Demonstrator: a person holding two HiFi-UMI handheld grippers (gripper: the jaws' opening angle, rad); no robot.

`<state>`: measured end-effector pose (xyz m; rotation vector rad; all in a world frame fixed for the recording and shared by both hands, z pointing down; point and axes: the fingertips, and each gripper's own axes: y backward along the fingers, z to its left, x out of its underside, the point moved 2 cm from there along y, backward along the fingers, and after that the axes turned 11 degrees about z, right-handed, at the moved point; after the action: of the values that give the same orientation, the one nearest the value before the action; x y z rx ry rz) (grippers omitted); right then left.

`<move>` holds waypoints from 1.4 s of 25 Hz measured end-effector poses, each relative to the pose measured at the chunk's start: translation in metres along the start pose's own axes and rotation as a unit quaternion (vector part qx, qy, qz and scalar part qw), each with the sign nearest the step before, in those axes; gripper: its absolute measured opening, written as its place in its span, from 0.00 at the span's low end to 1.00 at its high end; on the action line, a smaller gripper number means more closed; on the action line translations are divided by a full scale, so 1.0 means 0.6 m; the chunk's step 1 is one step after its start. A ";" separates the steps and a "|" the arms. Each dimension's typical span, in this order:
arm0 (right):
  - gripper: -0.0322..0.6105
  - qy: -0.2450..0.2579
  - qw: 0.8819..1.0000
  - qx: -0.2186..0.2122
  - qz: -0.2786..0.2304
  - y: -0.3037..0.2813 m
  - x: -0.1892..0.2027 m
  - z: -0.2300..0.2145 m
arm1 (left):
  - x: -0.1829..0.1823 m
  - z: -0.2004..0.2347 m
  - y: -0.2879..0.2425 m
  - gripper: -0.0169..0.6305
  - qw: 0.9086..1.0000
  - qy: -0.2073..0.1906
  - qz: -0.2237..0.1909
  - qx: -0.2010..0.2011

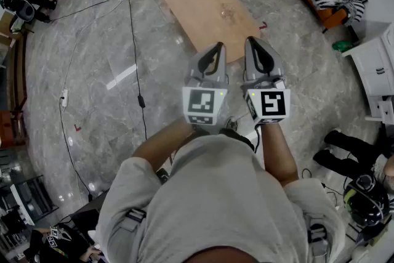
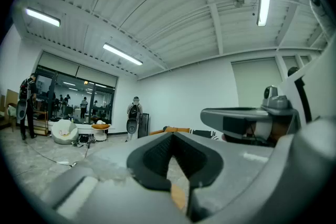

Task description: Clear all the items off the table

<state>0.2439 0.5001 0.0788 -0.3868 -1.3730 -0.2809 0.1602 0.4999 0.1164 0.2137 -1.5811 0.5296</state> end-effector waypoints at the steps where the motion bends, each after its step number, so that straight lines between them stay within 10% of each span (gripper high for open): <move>1: 0.06 -0.001 1.000 0.000 0.001 -0.001 0.001 0.007 | 0.002 0.006 0.005 0.06 1.000 -0.001 -0.001 0.000; 35: 0.06 -0.033 0.998 -0.019 0.044 -0.194 0.063 0.132 | 0.131 0.254 0.002 0.06 0.996 0.051 0.072 -0.014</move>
<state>0.1322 0.4298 0.1398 -0.4910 -1.4130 -0.2224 0.0165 0.4457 0.1930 0.0507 -1.5108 0.6190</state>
